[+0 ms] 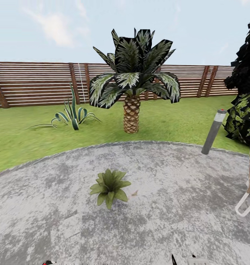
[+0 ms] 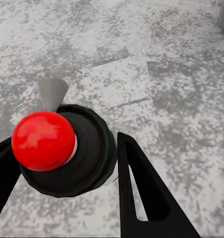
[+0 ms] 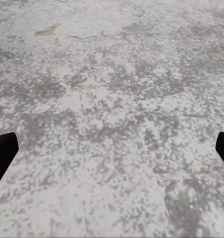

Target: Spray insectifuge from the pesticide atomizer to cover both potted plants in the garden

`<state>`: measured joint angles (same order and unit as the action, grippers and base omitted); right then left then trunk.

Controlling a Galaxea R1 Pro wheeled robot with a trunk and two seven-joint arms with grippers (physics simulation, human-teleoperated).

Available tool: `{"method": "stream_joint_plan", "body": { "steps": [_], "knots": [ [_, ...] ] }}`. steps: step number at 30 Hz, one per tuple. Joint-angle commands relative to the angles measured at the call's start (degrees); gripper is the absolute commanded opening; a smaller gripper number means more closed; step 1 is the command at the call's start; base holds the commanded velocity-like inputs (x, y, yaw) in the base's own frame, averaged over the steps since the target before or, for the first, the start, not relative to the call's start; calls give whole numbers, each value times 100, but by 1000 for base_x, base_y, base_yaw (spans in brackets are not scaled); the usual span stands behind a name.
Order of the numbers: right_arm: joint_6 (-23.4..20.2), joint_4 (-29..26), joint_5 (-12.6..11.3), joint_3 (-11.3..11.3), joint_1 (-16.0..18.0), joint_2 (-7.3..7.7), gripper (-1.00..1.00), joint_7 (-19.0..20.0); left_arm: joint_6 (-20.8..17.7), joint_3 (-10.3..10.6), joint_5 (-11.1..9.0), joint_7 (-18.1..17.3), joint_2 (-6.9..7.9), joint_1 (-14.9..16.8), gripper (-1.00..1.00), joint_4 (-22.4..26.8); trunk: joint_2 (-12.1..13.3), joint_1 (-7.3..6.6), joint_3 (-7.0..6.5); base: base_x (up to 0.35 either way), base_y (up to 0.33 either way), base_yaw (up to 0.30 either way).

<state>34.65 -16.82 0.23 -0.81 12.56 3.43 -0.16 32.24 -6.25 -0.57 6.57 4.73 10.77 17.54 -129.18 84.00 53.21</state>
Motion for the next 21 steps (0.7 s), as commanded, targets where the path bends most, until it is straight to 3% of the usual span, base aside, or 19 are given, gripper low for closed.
{"method": "stream_joint_plan", "body": {
  "steps": [1, 12, 21],
  "knots": [
    [15, 3, 4, -7, 1, 0, 100, -2, 20, 1, -4, 11, 1, 4, -100, -5, -2, -1, 3, 2, -273, 275],
    [15, 3, 4, -7, 3, 0, 100, -2, 20, 1, -4, 11, 1, 4, -100, -4, -2, -1, -23, 0, -273, 272],
    [15, 3, 4, -7, 4, 0, 100, -2, 21, 1, -4, 11, -2, 4, -100, -5, -2, -1, -25, 0, -273, 32]
  ]
}}
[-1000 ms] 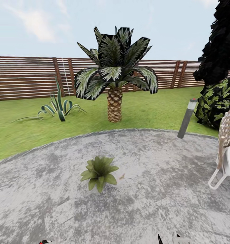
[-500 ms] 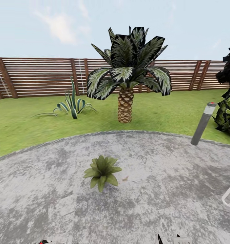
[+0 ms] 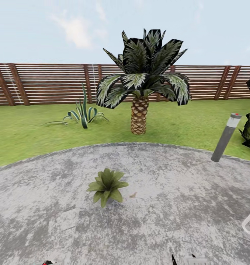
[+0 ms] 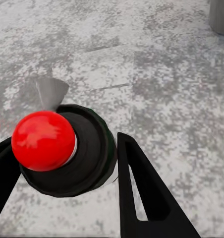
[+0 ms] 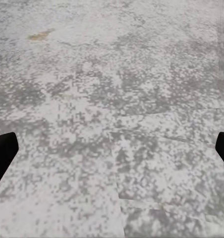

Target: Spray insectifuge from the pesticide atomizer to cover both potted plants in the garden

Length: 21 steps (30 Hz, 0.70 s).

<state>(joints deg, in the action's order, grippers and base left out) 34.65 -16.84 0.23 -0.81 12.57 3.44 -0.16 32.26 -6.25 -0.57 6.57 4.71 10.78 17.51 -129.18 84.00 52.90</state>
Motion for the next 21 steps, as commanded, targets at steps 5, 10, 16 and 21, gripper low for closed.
{"method": "stream_joint_plan", "body": {
  "steps": [5, 10, 16, 21],
  "knots": [
    [15, 5, 6, -7, 1, -1, 100, -3, 18, 1, -4, 11, -1, 3, -100, -2, -2, -1, 5, 0, -273, 1],
    [15, 5, 12, -7, 2, -1, 100, -2, 20, 1, -4, 11, 2, 3, -100, -2, -2, -1, 5, 0, -273, 0],
    [15, 5, 12, -7, 6, -1, 100, -2, 18, 1, -4, 11, 4, 3, -100, -2, -2, -1, 5, 0, -273, 0],
    [15, 5, 12, -7, 3, -1, 100, -2, 20, 1, -4, 11, 1, 3, -100, -1, -2, -1, 5, 0, -273, 0]
  ]
}}
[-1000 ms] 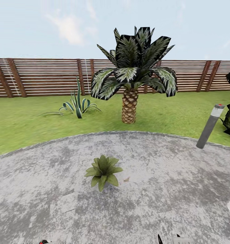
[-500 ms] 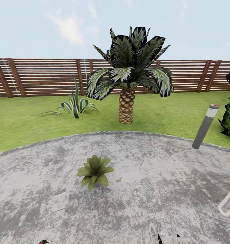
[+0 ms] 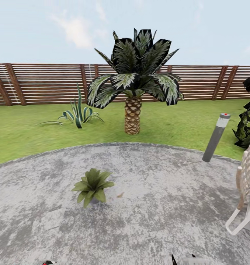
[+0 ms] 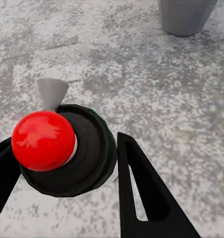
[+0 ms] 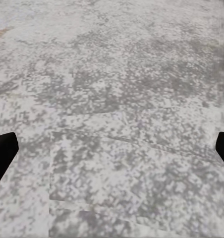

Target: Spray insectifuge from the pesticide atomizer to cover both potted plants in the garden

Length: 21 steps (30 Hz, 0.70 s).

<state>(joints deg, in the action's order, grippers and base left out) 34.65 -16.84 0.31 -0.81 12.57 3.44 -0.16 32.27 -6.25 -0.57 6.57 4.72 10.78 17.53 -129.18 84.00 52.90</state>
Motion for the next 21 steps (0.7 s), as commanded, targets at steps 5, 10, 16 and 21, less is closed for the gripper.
{"method": "stream_joint_plan", "body": {
  "steps": [5, 10, 16, 21],
  "knots": [
    [15, 5, 4, -7, 3, -1, 100, -2, 17, 1, -4, 11, -1, 3, -100, -4, -2, -1, 5, 0, -273, 0],
    [15, 5, 4, -7, 6, -1, 100, 6, 16, 1, -4, 11, 3, 3, -100, -4, -2, -1, 5, 0, -273, 8],
    [15, 5, 4, -4, 3, -1, 100, 7, 23, 1, -4, 11, 3, 3, -100, -4, -2, -1, 5, 0, -273, 225],
    [15, 5, 4, -5, 3, -1, 100, 7, 25, 1, -4, 11, 2, 3, -100, -4, -2, -1, 5, 0, -273, 275]
  ]
}}
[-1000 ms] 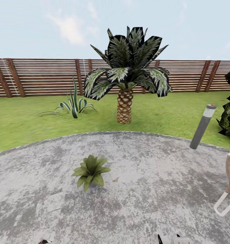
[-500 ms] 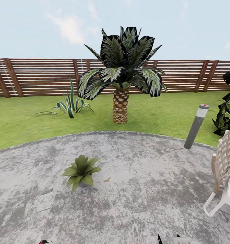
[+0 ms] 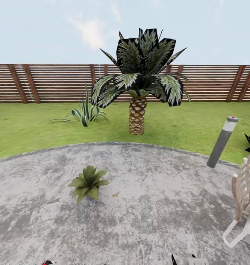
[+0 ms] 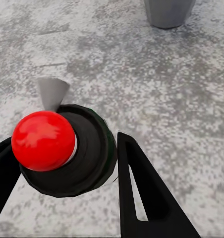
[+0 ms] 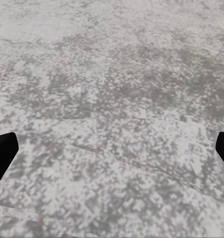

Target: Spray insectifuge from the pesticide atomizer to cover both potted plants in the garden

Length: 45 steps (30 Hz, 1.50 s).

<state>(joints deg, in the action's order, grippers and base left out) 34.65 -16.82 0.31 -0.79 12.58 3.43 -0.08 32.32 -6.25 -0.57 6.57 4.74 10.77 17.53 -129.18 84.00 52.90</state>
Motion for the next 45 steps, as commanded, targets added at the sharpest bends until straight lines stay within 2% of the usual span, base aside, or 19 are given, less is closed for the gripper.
{"method": "stream_joint_plan", "body": {
  "steps": [1, 10, 18, 31, 33, 34, 35, 36, 37, 38, 40, 41, 42, 43, 45],
  "knots": [
    [15, 3, 4, -6, 2, 0, 100, -1, 20, 1, -4, 11, 0, 5, -100, -4, -2, -1, 5, 0, -273, 277],
    [15, 3, 4, -7, 0, 0, 100, -1, 20, 1, -4, 11, 0, 5, -100, -4, -2, -1, 5, 0, -243, 278],
    [15, 3, 4, -9, -1, 0, 100, -1, 20, -4, -12, 11, 1, 5, -100, -4, -2, -1, 5, 0, -33, 268],
    [15, -2, 4, -5, 4, -1, 100, 21, 23, 1, -5, 11, 1, 5, -100, -4, -2, -1, 5, 0, -1, 32],
    [7, -5, 57, 63, 1, -8, 100, 47, -13, 52, 61, -51, 16, 11, -100, -1, -2, -1, 5, 0, 0, 0],
    [-22, -254, 575, 523, 6, -9, 100, 60, -88, 338, 560, -579, 58, 70, -100, 21, -2, -1, 5, 0, 0, 0],
    [-39, -478, 888, 698, 7, -9, 100, 65, -119, 425, 830, -887, 77, 105, -100, 46, -2, -1, 5, 0, 0, 0],
    [-61, -620, 1119, 800, 7, -9, 100, 72, -132, 464, 996, -1107, 102, 173, -100, 42, -2, -1, 5, 0, 0, 0],
    [-83, -680, 1235, 844, 7, -9, 100, 85, -137, 481, 1075, -1220, 120, 218, -100, 38, -2, -1, 5, 0, 0, 0],
    [-259, -838, 1677, 957, 26, -28, 100, 271, -160, 532, 1396, -1755, 220, 425, -100, 24, -2, -1, 5, 0, 0, 0],
    [-575, -925, 2024, 1004, 105, -90, 100, 768, -346, 553, 1783, -2427, 332, 620, -100, 31, -2, -1, 5, 0, 0, 0],
    [-682, -945, 2091, 1011, 157, -111, 100, 965, -469, 555, 1903, -2638, 359, 685, -100, 43, -2, -1, 5, 0, 0, 0],
    [-939, -1001, 2226, 1023, 322, -151, 100, 1470, -816, 559, 2191, -3181, 436, 868, -100, 72, -2, -1, 5, 0, 0, 0],
    [-1008, -1020, 2255, 1026, 384, -160, 100, 1620, -930, 560, 2269, -3346, 465, 936, -100, 80, -2, -1, 5, 0, 0, 0],
    [-1199, -1074, 2325, 1033, 638, -180, 100, 2128, -1291, 562, 2495, -3956, 569, 1196, -100, 102, -2, -1, 5, 0, 0, 0]
  ]
}}
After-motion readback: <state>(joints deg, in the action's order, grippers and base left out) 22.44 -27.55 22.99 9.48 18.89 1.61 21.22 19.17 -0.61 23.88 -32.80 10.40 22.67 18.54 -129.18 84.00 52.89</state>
